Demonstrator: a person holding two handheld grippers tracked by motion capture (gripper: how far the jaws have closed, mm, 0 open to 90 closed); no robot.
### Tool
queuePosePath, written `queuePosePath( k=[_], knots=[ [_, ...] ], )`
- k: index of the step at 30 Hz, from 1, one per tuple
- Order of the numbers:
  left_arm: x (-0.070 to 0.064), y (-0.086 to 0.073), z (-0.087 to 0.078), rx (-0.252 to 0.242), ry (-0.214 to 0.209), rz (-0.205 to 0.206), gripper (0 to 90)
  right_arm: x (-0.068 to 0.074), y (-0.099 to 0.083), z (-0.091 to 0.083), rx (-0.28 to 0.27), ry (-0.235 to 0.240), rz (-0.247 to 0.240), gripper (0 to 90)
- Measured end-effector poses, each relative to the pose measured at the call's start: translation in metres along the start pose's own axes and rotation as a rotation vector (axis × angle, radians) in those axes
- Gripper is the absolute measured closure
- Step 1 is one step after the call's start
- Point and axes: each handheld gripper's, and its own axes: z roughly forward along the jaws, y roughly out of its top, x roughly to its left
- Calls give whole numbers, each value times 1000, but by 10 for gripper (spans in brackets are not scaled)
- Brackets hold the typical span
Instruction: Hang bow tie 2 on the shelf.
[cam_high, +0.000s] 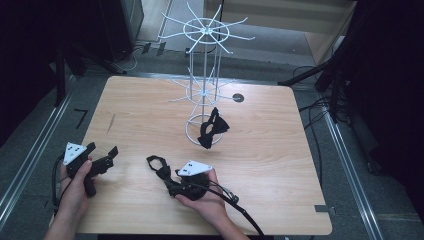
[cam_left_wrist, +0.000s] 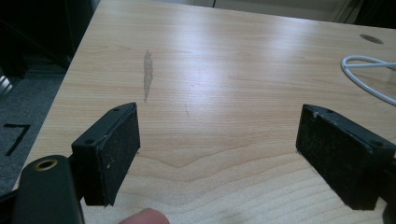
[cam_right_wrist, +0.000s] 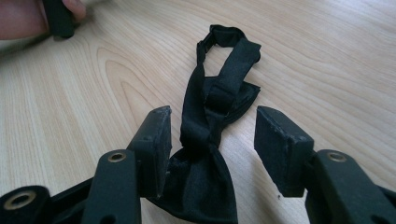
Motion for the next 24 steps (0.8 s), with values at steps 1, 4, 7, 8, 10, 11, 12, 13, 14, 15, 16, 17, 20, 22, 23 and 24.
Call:
queuePosePath(
  k=[1, 4, 7, 8, 10, 11, 12, 13, 14, 15, 16, 17, 20, 22, 23, 24],
  knots=[
    [0, 0, 0, 0, 0, 1, 142, 0, 0, 1, 1, 2, 4, 474],
    [0, 0, 0, -1, 0, 1, 142, 1, -1, 2, 9, 0, 3, 475],
    [0, 0, 0, 0, 0, 1, 142, 2, -2, 4, 15, 0, 2, 476],
    [0, 0, 0, 1, 0, 1, 142, 2, -2, 5, 16, 1, 0, 477],
    [0, 0, 0, 1, 0, 1, 142, 3, -3, 6, 23, 0, 2, 478],
    [0, 0, 0, 1, 0, 1, 142, 3, -3, 7, 26, -2, 1, 479],
    [0, 0, 0, 1, 0, 1, 142, 3, -3, 7, 26, -2, 1, 479],
    [0, 0, 0, 0, 0, 1, 142, 3, -3, 7, 31, -2, 1, 479],
    [0, 0, 0, 0, -1, 0, 142, 3, -4, 7, 32, -4, -1, 479],
    [0, 0, 0, 0, -1, 2, 142, 3, -4, 8, 36, -4, -1, 482],
    [0, 0, 0, 0, -1, 2, 143, 4, -4, 8, 36, -4, -1, 483],
    [0, 0, 0, 0, -1, 1, 142, 4, -3, 8, 35, -4, -1, 484],
    [0, 0, 0, 1, -1, 2, 142, 3, -3, 8, 38, -3, -4, 494],
    [0, 0, 0, 0, -1, 1, 142, 3, -3, 9, 40, -1, -5, 505],
    [0, 0, 0, 1, 0, 2, 142, 4, -3, 9, 42, 0, -4, 511],
    [0, 0, 0, 0, 0, 2, 142, 4, -3, 9, 45, 0, -3, 520]
  ],
)
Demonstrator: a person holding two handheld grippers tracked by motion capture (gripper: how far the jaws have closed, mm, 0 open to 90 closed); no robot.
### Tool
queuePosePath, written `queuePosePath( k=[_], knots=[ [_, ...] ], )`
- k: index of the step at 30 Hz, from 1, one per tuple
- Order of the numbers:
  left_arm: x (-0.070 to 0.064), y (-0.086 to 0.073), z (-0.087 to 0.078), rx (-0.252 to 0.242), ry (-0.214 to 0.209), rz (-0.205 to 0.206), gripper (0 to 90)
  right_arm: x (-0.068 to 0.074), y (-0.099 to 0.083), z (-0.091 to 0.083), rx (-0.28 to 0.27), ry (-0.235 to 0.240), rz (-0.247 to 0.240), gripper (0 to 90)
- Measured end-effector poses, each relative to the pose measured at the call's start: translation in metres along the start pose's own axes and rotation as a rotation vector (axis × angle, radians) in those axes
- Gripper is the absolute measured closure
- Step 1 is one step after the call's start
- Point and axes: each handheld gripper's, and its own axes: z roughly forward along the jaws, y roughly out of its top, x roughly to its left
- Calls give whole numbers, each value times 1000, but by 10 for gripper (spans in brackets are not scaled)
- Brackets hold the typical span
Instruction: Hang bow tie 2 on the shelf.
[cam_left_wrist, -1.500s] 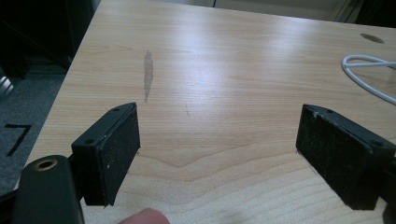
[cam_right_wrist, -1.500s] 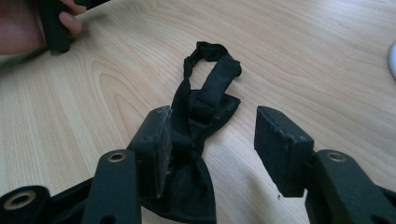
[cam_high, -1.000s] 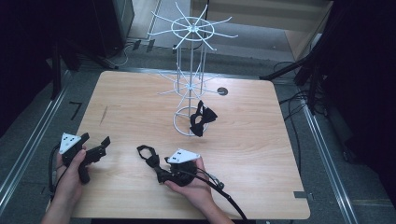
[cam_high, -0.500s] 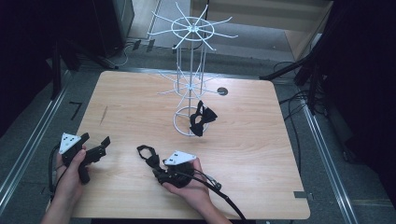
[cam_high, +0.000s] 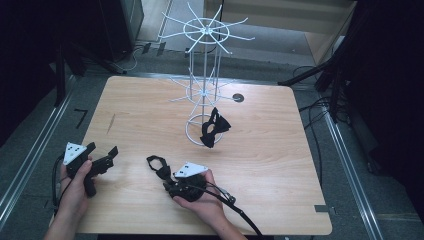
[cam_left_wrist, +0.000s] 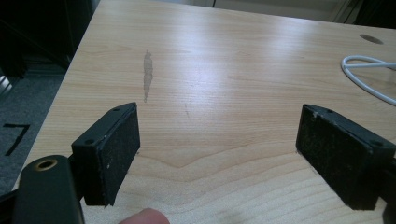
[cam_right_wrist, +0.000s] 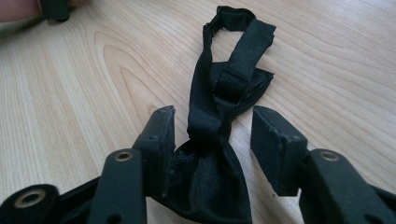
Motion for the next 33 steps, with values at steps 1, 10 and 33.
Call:
queuePosePath(
  k=[1, 10, 33],
  knots=[
    [0, 0, 0, 0, 0, 0, 143, 0, 0, 0, 0, -1, 0, 525],
    [0, 0, 0, 1, 0, -2, 143, 2, 0, 1, 21, -14, -32, 614],
    [1, 0, 0, 3, -1, -14, 143, -1, 2, -9, -40, -22, -41, 785]
  ],
)
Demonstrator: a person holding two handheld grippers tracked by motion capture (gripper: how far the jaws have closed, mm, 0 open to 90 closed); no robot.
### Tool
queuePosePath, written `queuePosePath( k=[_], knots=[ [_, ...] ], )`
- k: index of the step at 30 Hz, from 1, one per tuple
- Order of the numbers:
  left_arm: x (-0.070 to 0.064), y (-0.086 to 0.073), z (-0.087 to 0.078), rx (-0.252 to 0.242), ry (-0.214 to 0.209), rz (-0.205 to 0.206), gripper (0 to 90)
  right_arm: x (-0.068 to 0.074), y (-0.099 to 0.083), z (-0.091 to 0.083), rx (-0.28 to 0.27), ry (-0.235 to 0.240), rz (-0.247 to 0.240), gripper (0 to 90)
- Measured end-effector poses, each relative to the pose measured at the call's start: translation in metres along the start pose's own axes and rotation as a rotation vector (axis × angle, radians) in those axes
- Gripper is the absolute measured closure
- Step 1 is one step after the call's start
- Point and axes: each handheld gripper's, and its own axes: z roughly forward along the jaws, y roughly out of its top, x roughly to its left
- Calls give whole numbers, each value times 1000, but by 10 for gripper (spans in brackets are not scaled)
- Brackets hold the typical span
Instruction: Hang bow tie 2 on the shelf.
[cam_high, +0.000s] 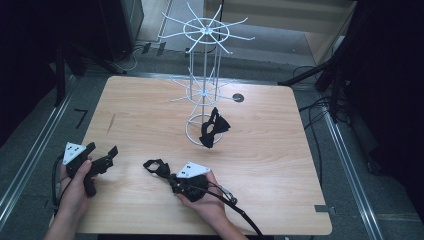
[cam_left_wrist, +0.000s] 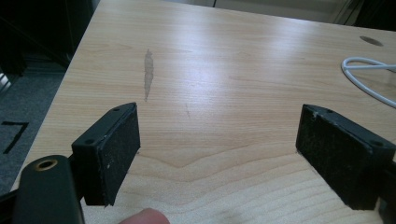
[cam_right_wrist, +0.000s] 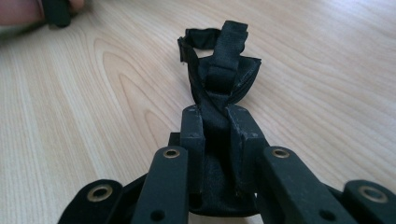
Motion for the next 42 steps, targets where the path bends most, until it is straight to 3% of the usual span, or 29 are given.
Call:
queuePosePath(
  k=[15, 42],
  knots=[
    [-1, 0, 0, 1, 6, -4, 143, -9, 12, -19, -76, -15, 7, 786],
    [-1, 0, 1, -2, 3, 4, 143, -23, 35, -61, -204, -101, -3, 786]
  ],
)
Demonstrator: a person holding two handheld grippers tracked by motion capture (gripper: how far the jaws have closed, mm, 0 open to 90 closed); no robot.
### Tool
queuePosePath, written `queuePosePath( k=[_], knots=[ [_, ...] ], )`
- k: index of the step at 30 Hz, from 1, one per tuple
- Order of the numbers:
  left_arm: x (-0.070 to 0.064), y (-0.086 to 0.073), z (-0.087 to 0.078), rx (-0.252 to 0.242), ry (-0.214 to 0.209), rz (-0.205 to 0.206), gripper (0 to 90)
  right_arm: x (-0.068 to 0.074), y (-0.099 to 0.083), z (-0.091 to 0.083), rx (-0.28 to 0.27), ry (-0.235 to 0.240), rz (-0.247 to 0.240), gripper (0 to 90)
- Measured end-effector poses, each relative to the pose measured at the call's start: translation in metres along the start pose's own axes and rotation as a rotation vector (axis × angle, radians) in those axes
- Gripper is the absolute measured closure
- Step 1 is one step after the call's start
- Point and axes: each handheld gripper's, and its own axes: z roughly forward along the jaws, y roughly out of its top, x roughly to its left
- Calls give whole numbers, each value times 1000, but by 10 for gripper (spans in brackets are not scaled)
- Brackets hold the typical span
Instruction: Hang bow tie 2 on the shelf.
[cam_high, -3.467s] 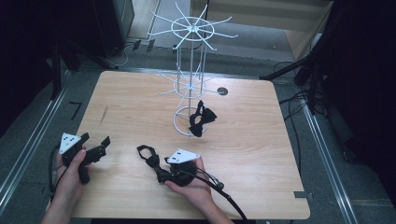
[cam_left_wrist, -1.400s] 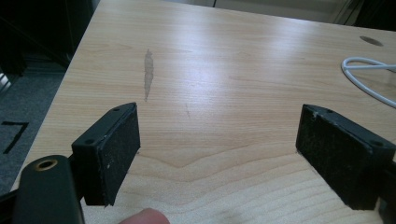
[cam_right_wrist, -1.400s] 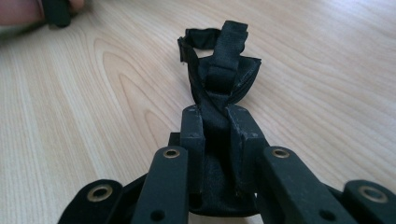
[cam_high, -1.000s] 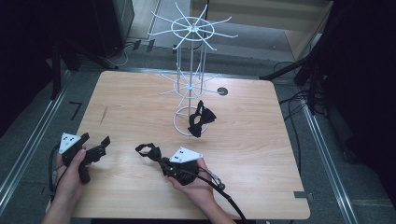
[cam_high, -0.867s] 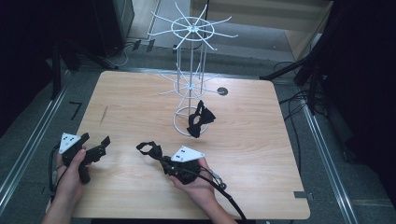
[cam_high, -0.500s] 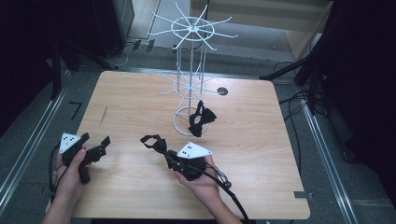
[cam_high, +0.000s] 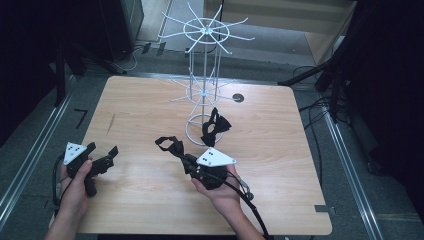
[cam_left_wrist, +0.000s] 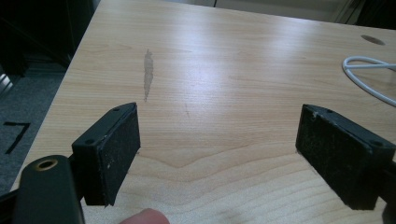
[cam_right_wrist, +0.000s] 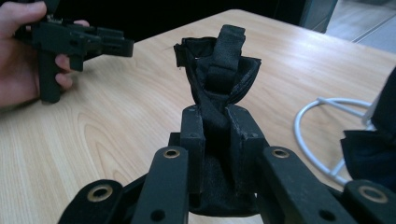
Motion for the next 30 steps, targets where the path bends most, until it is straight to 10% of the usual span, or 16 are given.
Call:
queuePosePath(
  k=[30],
  knots=[
    [0, 0, 0, -3, 2, 3, 144, -4, 33, -36, -129, -45, -24, 787]
  ],
)
